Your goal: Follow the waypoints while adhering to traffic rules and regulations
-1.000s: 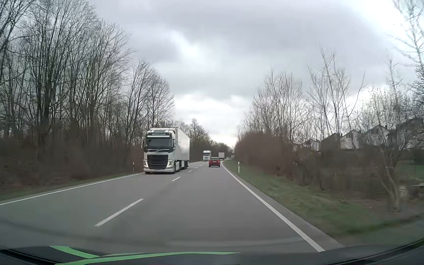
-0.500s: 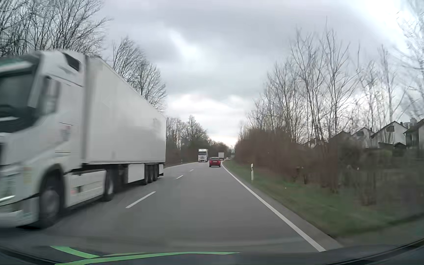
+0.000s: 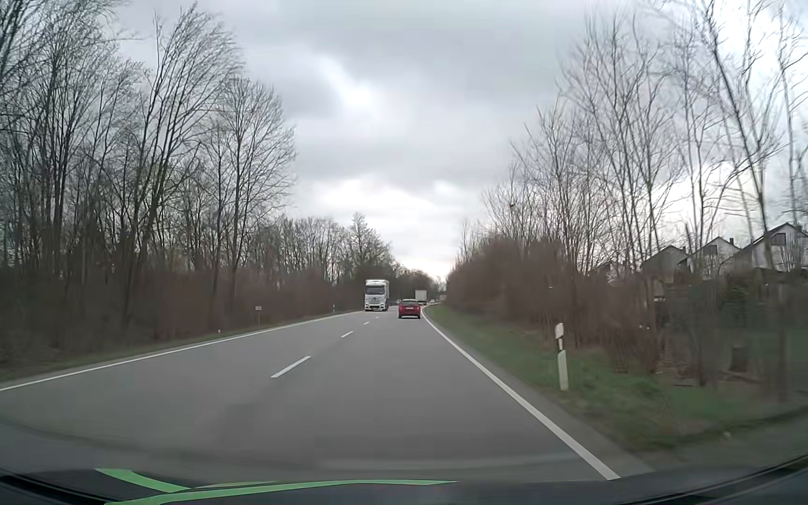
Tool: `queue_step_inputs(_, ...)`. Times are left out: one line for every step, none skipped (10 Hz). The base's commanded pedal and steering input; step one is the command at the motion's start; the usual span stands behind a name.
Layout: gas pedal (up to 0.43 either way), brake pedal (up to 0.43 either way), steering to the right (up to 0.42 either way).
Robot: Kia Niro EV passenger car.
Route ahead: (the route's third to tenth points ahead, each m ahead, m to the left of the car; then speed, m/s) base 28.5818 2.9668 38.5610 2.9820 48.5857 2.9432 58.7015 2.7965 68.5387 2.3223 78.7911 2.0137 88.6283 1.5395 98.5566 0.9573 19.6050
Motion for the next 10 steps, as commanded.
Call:
queue_step_inputs(0.15,0.0,0.003)
queue_step_inputs(0.15,0.0,0.002)
queue_step_inputs(0.15,0.0,0.002)
queue_step_inputs(0.15,0.0,0.002)
queue_step_inputs(0.15,0.0,0.002)
queue_step_inputs(0.15,0.0,0.002)
queue_step_inputs(0.15,0.0,0.001)
queue_step_inputs(0.15,0.0,0.001)
queue_step_inputs(0.138,0.0,0.001)
queue_step_inputs(0.138,0.0,0.001)
